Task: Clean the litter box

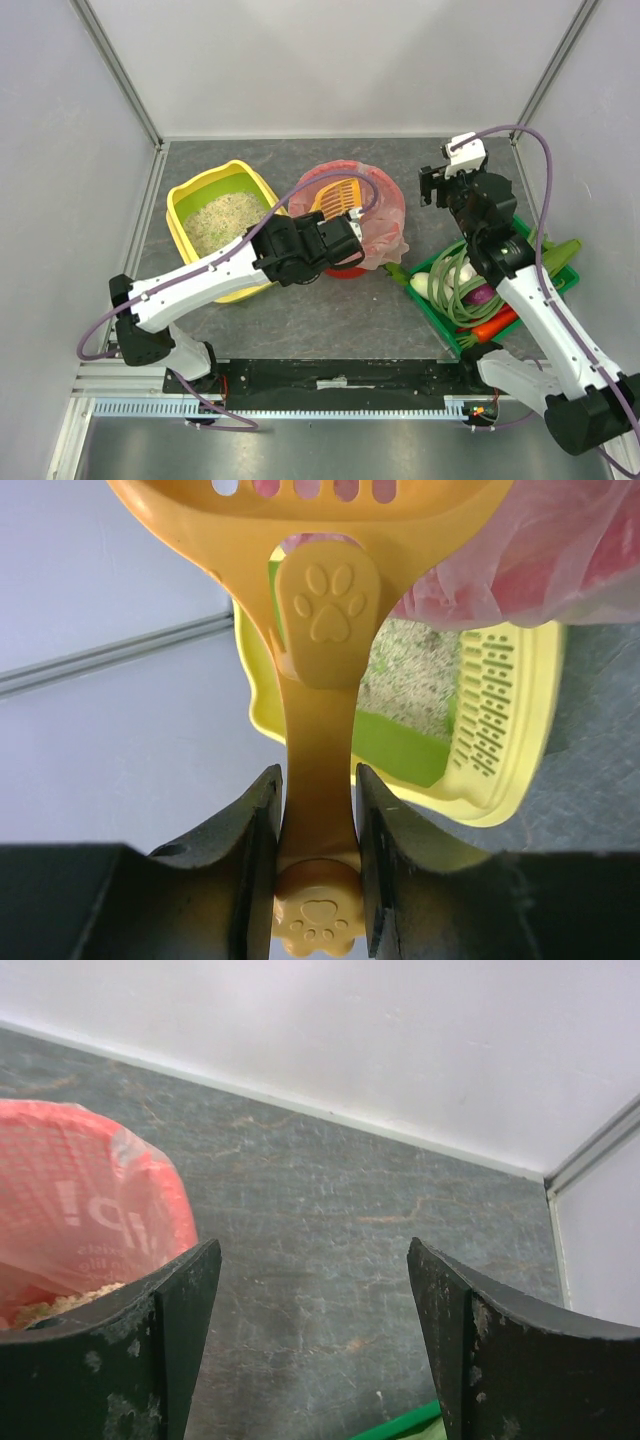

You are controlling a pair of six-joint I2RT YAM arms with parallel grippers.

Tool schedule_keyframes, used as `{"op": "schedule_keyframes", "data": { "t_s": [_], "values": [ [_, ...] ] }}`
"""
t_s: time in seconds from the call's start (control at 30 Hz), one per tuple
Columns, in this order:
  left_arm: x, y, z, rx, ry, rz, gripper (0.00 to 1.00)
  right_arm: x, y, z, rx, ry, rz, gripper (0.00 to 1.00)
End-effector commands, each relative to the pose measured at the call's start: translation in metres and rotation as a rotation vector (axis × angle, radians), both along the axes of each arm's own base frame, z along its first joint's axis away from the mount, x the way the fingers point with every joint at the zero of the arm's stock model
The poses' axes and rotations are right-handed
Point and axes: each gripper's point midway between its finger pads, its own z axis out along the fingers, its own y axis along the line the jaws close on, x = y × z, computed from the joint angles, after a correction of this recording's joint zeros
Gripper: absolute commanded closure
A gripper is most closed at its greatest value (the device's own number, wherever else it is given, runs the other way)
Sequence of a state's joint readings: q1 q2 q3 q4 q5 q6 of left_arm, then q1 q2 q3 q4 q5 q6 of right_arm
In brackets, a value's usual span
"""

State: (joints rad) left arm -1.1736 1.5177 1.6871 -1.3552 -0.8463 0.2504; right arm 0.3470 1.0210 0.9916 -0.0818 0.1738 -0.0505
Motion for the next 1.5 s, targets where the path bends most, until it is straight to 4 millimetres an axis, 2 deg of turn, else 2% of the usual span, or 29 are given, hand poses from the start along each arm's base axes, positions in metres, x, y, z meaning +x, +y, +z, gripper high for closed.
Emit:
{"op": "schedule_keyframes", "data": {
  "t_s": [0.0,0.1,0.27,0.47,0.6,0.7,0.93,1.07,1.17,1.23,1.3,1.33,1.37,1.4,1.47],
  "values": [
    [0.004,0.035,0.003,0.289,-0.048,0.021,0.98,-0.014,0.012,0.025,0.073,-0.096,0.076,0.16],
    [0.017,0.034,0.021,0.345,-0.153,0.06,0.98,-0.023,0.009,0.032,0.087,-0.12,0.077,0.16],
    [0.034,0.02,0.029,0.433,-0.254,0.075,0.98,-0.027,0.01,0.036,0.095,-0.132,0.091,0.16],
    [0.036,0.023,0.038,0.449,-0.287,0.086,0.98,-0.029,0.012,0.033,0.102,-0.127,0.104,0.16],
    [0.036,0.021,0.021,0.51,-0.264,0.056,0.98,-0.027,0.013,0.034,0.106,-0.14,0.103,0.16],
    [0.031,0.03,0.006,0.557,-0.223,0.043,0.98,-0.026,0.012,0.032,0.104,-0.134,0.098,0.16],
    [0.028,0.029,0.012,0.529,-0.24,0.043,0.98,-0.024,0.013,0.028,0.101,-0.124,0.1,0.16],
    [0.033,0.021,0.024,0.517,-0.294,0.054,0.98,-0.026,0.013,0.026,0.124,-0.117,0.094,0.16],
    [0.028,0.014,0.016,0.531,-0.281,0.018,0.98,-0.028,0.011,0.028,0.125,-0.123,0.091,0.16],
    [0.025,0.02,0.014,0.544,-0.272,0.014,0.98,-0.028,0.011,0.028,0.125,-0.125,0.09,0.16],
    [0.028,0.026,0.026,0.513,-0.293,0.046,0.98,-0.029,0.012,0.028,0.125,-0.125,0.096,0.16],
    [0.031,0.025,0.039,0.466,-0.313,0.067,0.98,-0.029,0.012,0.028,0.127,-0.124,0.096,0.16],
    [0.032,0.022,0.042,0.445,-0.31,0.064,0.98,-0.029,0.013,0.027,0.131,-0.122,0.097,0.16],
    [0.031,0.018,0.04,0.435,-0.304,0.054,0.98,-0.028,0.013,0.027,0.129,-0.122,0.1,0.16],
    [0.023,0.017,0.019,0.492,-0.265,0.007,0.98,-0.028,0.013,0.027,0.129,-0.122,0.097,0.16]
  ]
}}
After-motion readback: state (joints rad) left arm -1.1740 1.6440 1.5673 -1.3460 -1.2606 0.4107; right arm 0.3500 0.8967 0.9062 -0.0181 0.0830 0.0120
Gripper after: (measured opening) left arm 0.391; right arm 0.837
